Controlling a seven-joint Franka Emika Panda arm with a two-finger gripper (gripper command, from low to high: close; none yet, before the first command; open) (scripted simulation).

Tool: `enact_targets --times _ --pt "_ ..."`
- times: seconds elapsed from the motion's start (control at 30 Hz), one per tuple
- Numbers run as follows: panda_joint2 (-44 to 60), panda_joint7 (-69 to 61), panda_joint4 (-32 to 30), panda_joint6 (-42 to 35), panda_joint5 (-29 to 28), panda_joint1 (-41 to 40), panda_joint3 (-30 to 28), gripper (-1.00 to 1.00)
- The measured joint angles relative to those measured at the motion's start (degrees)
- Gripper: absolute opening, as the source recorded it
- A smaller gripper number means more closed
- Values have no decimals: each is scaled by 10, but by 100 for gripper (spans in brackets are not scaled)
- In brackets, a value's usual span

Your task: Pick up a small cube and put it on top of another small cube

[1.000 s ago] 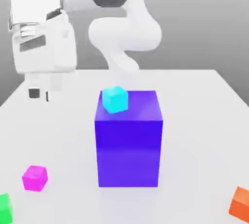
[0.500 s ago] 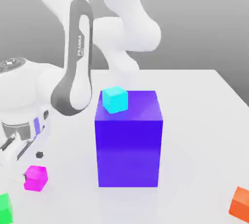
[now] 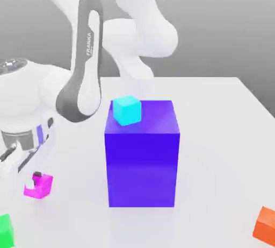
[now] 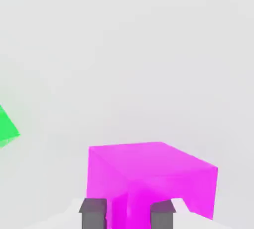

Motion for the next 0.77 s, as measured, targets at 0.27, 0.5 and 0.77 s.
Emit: enact_targets --times 0.27,0.5,0.77 --pt "48 -189 165 -115 -20 -30 33 -100" --pt "130 -224 191 -60 -6 -43 48 100" --pt "78 -217 188 -109 -19 -38 41 100"
